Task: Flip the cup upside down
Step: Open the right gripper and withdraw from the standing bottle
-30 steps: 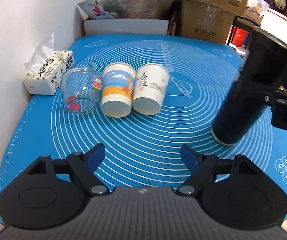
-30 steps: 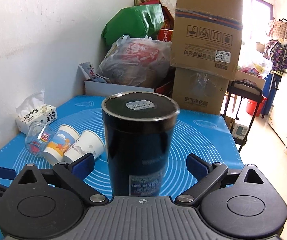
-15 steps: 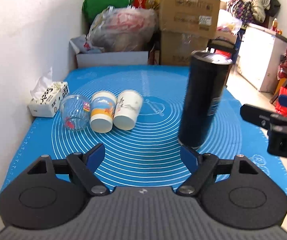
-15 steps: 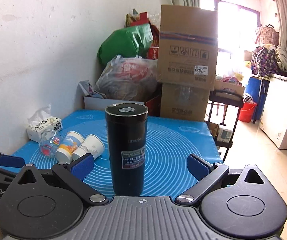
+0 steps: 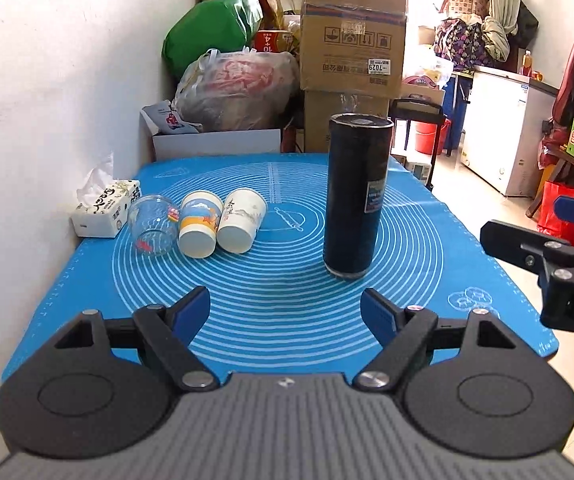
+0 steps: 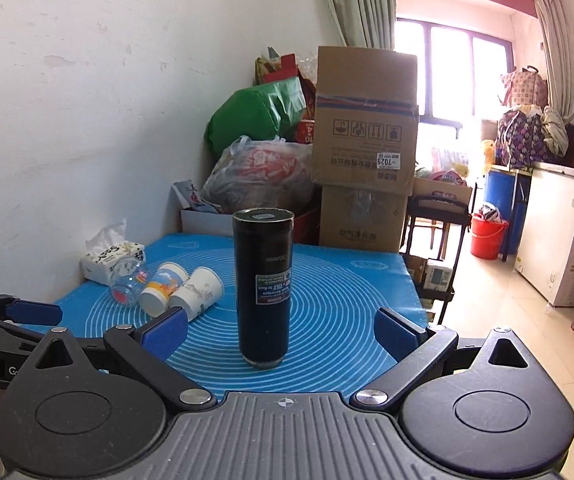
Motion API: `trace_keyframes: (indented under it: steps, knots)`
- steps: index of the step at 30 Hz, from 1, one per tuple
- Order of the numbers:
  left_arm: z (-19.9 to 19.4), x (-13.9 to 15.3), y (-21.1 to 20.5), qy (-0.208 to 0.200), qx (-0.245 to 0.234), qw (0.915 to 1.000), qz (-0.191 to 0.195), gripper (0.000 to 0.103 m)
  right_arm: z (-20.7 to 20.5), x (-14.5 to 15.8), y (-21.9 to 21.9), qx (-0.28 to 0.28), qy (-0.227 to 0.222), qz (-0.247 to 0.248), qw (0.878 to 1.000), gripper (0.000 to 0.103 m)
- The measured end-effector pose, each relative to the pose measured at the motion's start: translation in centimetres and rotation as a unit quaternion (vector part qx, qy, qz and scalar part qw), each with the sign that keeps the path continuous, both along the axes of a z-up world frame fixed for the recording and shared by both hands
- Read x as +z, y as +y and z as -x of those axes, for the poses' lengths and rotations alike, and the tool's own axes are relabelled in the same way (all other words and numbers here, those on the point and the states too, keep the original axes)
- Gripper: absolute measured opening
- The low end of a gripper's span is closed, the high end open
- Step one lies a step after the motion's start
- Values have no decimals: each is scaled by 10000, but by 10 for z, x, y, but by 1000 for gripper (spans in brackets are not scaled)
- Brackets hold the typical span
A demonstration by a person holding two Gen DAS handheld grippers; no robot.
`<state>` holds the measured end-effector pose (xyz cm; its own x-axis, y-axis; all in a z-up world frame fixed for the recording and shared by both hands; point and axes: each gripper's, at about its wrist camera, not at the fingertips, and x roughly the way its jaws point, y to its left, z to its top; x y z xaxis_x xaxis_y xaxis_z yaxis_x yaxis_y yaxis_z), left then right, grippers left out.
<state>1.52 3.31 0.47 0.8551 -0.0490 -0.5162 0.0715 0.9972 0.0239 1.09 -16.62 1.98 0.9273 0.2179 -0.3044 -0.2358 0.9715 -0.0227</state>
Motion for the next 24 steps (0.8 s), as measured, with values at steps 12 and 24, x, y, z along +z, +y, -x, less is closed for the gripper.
trace_keyframes:
  steps: [12, 24]
  knots:
    - [30, -6, -1, -128, 28, 9999, -57, 82, 27, -12, -11, 13, 158, -193, 9997, 100]
    - [40, -8, 2, -152, 66, 9998, -70, 82, 32, -18, -9, 11, 270, -178, 9995, 100]
